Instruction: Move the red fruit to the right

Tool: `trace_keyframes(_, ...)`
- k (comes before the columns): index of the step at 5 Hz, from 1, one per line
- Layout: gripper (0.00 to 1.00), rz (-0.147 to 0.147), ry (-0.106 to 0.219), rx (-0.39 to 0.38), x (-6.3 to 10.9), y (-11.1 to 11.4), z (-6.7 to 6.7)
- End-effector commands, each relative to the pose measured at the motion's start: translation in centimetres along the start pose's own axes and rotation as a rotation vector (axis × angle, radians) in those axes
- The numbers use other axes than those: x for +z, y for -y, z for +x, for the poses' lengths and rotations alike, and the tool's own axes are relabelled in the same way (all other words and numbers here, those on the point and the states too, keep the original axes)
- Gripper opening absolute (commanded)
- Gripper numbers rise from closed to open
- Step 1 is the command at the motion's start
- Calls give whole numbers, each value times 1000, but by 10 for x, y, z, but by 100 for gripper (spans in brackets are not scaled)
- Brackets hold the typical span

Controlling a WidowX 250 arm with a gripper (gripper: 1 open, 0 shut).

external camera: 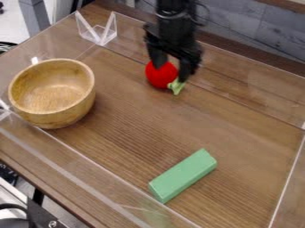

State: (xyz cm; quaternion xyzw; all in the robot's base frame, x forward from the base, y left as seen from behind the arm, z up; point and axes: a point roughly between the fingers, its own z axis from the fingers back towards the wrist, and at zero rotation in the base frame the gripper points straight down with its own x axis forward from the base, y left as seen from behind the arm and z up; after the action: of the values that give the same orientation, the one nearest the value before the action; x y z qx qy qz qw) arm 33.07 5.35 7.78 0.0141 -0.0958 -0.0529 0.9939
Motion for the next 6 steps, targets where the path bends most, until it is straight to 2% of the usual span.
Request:
trace_keyframes(1,100,8,59,-29,8,-26,15)
trace_keyframes(3,100,14,70,26,-3,-37,10)
trace_keyframes(5,100,15,65,39,-21,-30,15)
trace_keyframes(6,100,26,63,75,-30,-21,17)
